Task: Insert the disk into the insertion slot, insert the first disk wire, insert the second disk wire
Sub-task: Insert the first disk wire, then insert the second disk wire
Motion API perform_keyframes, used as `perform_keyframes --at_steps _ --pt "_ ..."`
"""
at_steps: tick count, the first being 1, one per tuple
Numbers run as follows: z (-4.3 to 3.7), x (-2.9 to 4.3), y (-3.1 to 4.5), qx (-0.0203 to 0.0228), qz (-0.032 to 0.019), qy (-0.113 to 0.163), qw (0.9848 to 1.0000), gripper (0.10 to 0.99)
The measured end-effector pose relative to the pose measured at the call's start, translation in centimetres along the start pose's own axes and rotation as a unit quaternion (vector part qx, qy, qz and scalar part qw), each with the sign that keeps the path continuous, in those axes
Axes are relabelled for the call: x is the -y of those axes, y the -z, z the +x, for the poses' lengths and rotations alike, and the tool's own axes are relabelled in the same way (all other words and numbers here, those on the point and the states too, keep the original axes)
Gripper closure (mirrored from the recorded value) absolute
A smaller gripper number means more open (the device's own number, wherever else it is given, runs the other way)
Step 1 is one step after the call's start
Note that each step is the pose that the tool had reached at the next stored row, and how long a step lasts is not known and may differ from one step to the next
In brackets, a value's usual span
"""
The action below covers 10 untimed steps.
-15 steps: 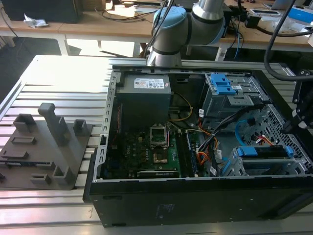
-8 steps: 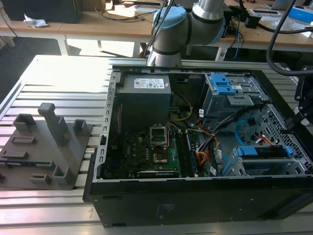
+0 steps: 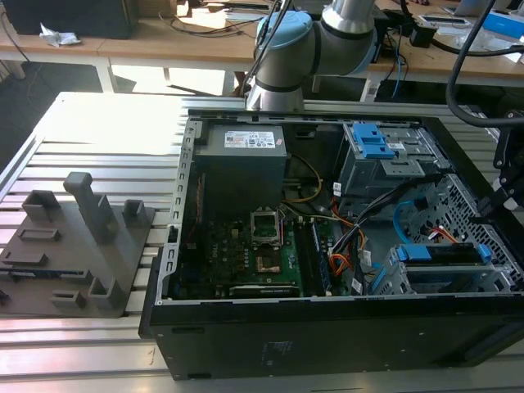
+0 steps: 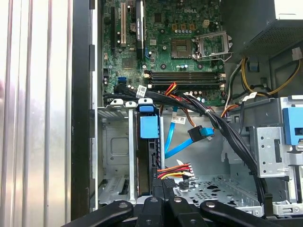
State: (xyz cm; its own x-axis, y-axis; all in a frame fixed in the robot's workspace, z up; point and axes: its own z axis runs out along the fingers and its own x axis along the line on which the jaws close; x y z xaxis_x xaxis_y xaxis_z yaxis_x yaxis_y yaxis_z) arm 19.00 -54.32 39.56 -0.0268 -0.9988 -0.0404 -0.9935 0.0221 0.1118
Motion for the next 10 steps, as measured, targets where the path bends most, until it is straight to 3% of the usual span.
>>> perform_keyframes --at_steps 10 --pt "0.01 -0.50 -0.06 0.0000 0.0000 0.000 1.0000 0.980"
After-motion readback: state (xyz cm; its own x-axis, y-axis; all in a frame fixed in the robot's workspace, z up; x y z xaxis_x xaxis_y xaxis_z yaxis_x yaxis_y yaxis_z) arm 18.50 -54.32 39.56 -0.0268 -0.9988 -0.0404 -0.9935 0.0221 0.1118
